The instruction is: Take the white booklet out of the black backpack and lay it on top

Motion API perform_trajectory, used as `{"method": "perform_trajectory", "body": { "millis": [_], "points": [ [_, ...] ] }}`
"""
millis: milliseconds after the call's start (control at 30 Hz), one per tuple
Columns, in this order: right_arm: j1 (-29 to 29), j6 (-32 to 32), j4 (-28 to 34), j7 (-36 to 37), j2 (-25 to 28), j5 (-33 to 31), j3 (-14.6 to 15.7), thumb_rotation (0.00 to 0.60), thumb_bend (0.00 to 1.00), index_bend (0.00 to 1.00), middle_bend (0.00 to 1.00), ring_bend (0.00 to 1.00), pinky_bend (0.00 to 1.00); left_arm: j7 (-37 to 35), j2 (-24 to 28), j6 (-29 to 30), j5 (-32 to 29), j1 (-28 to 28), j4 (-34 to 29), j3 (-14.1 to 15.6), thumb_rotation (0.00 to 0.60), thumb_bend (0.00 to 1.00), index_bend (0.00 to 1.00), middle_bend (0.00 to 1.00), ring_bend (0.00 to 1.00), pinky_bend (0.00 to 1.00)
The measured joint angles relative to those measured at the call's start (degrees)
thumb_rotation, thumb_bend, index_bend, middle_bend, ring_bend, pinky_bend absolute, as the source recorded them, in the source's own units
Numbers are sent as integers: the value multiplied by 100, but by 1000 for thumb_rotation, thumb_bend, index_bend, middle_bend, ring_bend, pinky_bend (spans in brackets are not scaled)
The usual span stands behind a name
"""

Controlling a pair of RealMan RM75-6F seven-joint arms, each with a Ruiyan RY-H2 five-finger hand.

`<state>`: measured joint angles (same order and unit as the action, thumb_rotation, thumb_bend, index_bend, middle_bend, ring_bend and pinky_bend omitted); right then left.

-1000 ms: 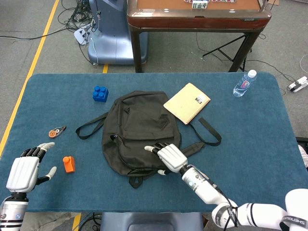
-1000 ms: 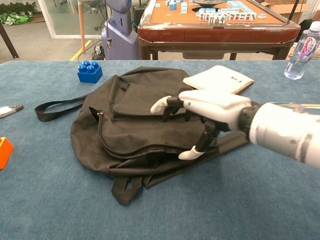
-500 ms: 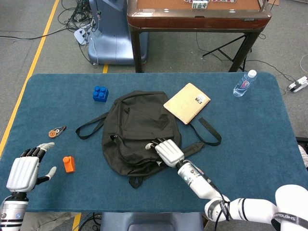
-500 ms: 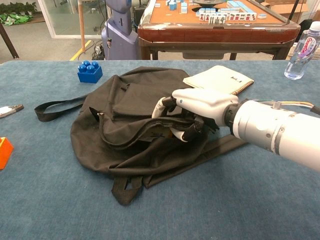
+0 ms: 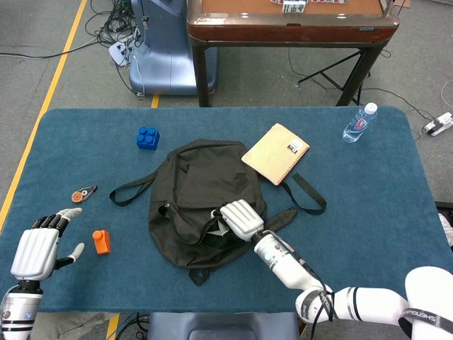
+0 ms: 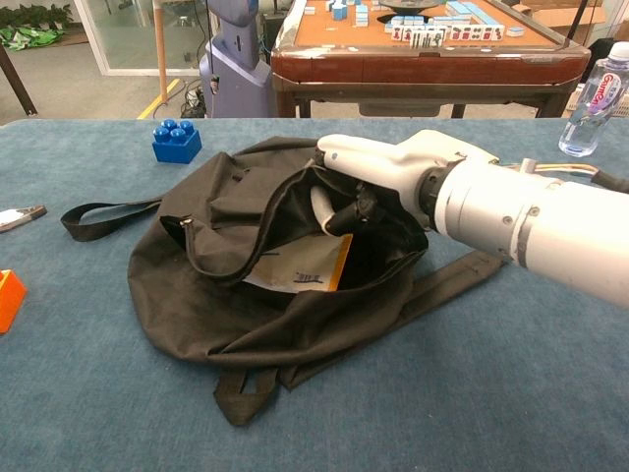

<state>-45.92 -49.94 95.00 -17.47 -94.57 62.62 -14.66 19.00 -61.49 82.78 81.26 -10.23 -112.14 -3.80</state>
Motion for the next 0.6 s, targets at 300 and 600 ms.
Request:
{"method": "perform_trajectory", "body": {
  "millis": [300, 600],
  "points": [
    [-109, -9, 488, 243, 174, -9, -119, 600, 797, 733, 547, 466, 583, -192, 22, 17, 250, -41, 3, -22, 600, 288, 289, 254, 293, 260],
    [-273, -102, 154, 177, 89, -823, -280, 600, 797, 733, 527, 466, 583, -795, -71, 3, 887, -227, 42, -59, 600, 288, 355, 300, 335, 265]
  ]
}}
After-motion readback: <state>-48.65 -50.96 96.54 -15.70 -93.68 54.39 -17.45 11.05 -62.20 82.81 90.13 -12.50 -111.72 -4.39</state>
